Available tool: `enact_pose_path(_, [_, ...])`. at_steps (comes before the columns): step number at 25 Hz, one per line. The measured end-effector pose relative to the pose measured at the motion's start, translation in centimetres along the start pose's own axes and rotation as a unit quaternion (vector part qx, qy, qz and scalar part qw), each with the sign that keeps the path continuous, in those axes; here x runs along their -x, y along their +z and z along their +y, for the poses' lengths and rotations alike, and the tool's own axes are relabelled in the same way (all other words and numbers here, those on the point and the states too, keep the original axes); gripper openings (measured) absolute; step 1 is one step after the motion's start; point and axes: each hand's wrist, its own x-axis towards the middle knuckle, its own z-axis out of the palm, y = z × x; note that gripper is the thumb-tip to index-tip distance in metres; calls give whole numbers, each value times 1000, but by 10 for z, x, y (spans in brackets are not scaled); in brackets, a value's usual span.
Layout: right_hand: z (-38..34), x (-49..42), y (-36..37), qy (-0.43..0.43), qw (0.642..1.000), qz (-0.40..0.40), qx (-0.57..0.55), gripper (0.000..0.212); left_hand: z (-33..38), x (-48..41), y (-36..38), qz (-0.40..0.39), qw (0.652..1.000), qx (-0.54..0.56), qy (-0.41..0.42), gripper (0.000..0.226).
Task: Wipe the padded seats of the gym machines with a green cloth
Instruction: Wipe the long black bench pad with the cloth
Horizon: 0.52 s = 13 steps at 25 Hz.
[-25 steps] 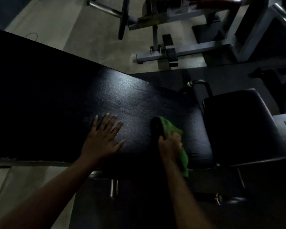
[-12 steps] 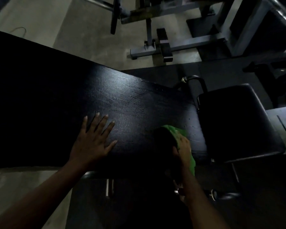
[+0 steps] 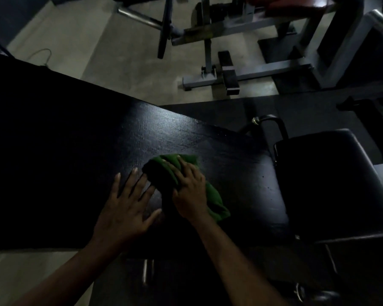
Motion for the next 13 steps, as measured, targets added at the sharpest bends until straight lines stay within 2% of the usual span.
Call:
enact_pose_path(3, [58,-32,-9,68,997,-35,29,80,0,0,0,-5,1000,0,1,76])
enact_pose_path(6, [125,-50,-21,235,971,-31,40,66,0,1,0,-15,1000,-1,4,76])
enact_pose_path(9, [135,-57,-37,327,944,-15,36,55,0,1,-2,-10,1000,3,1,74])
enact_pose_path(10, [119,-59,-36,332,943,-12,29,53,1,0,-4,-15,1000,4,-1,74])
enact_pose_path(11, [93,-58,-32,297,955,-6,18,52,1,-1,-5,-21,1000,5,-2,74])
enact_pose_path(13, [31,-50,-15,132,991,5,6,57,0,-1,-6,-22,1000,9,-1,74])
